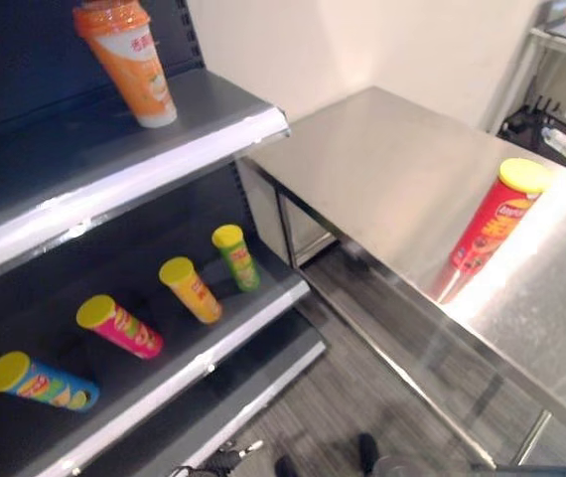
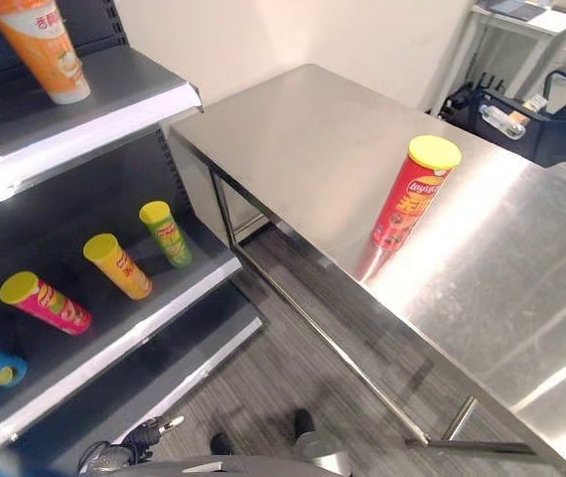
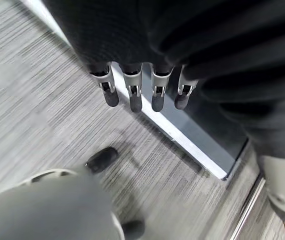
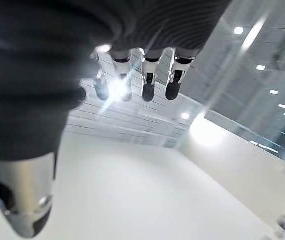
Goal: Put the goods on the table back onto the shelves and tidy them up.
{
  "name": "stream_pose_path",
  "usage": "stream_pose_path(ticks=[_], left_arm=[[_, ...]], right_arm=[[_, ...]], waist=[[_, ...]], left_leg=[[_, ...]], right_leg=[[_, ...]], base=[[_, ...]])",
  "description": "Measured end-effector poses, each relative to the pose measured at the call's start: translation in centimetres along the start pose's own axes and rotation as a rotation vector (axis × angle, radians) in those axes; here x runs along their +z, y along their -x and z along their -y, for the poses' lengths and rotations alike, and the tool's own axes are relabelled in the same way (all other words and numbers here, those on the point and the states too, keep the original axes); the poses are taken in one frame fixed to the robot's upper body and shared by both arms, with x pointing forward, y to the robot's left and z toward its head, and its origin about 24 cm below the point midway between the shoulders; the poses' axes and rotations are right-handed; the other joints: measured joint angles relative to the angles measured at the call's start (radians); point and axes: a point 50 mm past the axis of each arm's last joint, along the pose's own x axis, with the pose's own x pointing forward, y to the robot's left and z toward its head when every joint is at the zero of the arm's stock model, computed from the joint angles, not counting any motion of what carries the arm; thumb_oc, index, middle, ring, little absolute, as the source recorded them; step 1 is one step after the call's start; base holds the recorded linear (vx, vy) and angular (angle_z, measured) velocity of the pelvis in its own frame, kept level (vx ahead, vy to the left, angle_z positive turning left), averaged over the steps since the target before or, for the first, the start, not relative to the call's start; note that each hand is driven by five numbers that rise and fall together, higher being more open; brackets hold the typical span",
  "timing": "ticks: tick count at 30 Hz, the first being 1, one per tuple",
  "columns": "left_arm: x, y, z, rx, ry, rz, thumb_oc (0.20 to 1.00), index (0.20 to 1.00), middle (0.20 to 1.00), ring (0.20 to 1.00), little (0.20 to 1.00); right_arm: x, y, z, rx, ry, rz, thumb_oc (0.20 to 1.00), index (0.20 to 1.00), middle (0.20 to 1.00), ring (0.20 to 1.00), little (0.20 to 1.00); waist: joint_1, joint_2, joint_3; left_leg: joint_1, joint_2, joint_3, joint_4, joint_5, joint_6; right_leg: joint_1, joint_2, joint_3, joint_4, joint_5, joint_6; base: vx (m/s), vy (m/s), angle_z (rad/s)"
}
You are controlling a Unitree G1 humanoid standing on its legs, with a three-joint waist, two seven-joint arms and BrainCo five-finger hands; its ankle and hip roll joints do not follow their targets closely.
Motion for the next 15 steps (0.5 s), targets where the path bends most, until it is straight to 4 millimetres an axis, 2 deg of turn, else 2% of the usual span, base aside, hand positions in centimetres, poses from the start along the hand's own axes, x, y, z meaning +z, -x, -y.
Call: stream_pose_path(ticks=[3, 7, 11, 15], left_arm=[[0.8, 0.0, -0.6, 0.013, -0.003, 0.036, 1.000, 1.000, 1.000, 1.000, 1.000], [0.5, 0.1, -1.7, 0.042, -0.001, 0.030, 1.000, 1.000, 1.000, 1.000, 1.000], [-0.4, 0.4, -1.9, 0.040, -0.003, 0.009, 1.000, 1.000, 1.000, 1.000, 1.000], [-0.6, 0.4, -1.9, 0.038, -0.002, 0.004, 1.000, 1.000, 1.000, 1.000, 1.000]], right_arm=[[-1.8, 0.9, -1.8, 0.128, -0.024, -0.099, 1.000, 1.000, 1.000, 1.000, 1.000], [-3.8, 2.0, -3.5, 0.254, -0.050, -0.218, 1.000, 1.000, 1.000, 1.000, 1.000], [-5.1, 2.4, -4.9, 0.347, -0.063, -0.288, 1.000, 1.000, 1.000, 1.000, 1.000], [-5.7, 2.6, -5.4, 0.409, -0.053, -0.328, 1.000, 1.000, 1.000, 1.000, 1.000]], waist=[[-0.001, -0.004, -0.002], [0.019, -0.026, -0.005], [0.046, -0.054, -0.005], [0.069, -0.056, -0.007]], left_leg=[[0.006, -0.024, 0.005, 0.000, -0.011, 0.011], [0.007, -0.027, 0.004, 0.001, -0.011, 0.012], [0.026, -0.017, -0.008, 0.004, -0.011, 0.012], [0.024, -0.013, -0.019, 0.000, -0.012, 0.010]], right_leg=[[0.003, -0.026, 0.000, -0.001, -0.002, 0.017], [0.005, -0.028, -0.006, -0.001, -0.004, 0.021], [0.032, -0.019, -0.027, -0.005, -0.012, 0.020], [0.039, -0.016, -0.041, -0.005, -0.015, 0.019]], base=[[0.00, 0.063, -0.03], [0.02, 0.006, 0.03], [0.03, -0.040, 0.11], [0.02, -0.062, 0.10]])
